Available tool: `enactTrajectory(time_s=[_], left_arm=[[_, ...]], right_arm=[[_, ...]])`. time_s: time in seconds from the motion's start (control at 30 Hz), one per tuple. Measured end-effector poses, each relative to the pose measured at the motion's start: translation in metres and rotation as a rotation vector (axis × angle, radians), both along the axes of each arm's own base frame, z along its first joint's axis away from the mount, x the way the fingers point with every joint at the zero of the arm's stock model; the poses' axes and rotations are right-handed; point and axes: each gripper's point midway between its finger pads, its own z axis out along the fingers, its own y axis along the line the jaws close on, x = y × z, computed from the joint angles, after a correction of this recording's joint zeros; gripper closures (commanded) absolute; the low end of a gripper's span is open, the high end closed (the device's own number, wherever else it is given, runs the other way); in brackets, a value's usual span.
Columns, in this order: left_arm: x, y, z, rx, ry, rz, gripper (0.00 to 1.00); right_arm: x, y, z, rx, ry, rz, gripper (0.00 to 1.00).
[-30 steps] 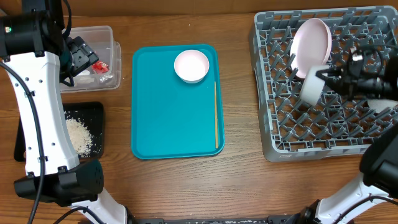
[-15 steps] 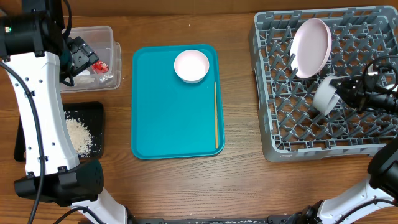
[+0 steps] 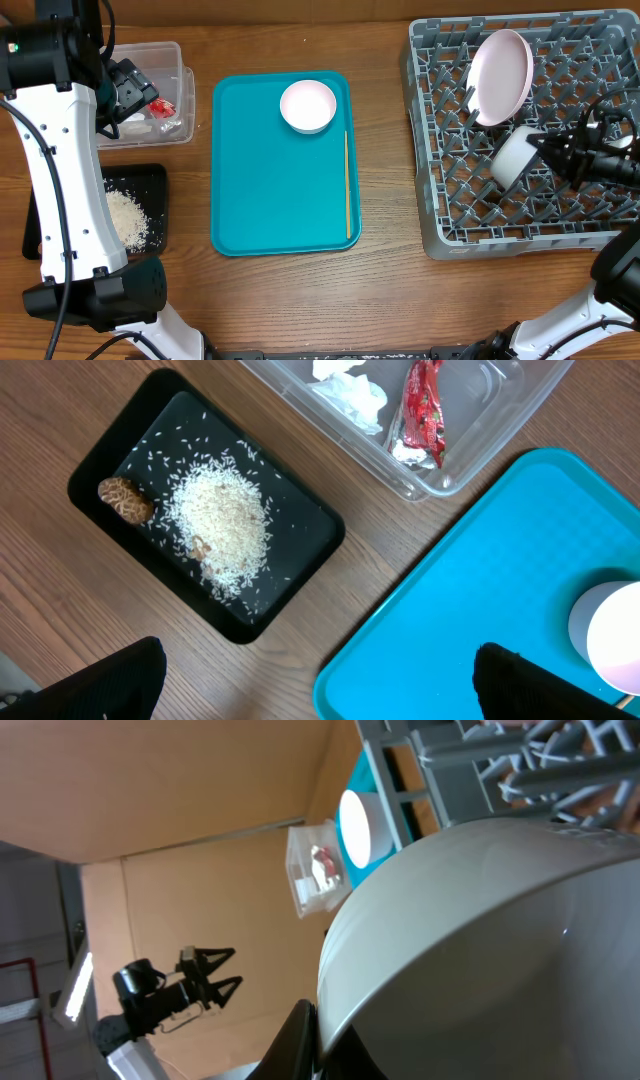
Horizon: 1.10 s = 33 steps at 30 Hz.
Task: Sort waste into correct bins and load items into the dishwasher
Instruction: 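Lower the grey bowl into the rack and open the right gripper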
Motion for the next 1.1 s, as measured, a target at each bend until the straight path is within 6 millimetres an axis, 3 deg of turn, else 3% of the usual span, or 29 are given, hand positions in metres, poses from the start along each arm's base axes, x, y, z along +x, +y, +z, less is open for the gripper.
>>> enactTrajectory(time_s=[0.43,0.73,0.93,1.1], left_arm=[[0.0,0.0,0.0,0.0,0.0,0.0,0.0],[0.0,0.0,0.0,0.0,0.0,0.0,0.0],[0.0,0.0,0.0,0.0,0.0,0.0,0.0],[0.0,0.0,0.0,0.0,0.0,0.0,0.0]], right_arm=[[-0.004,0.004,-0.019,-0.001,-0.047,0.001,0.96],[-0.01,0.0,-0.018,0.011,-0.002,-0.01,0.82],[-0.01,-0.022,-0.018,-0.12,0.018,-0.009,0.8],[-0.017,-0.05,-0.031,-0.301,0.139,-0.059,0.8]])
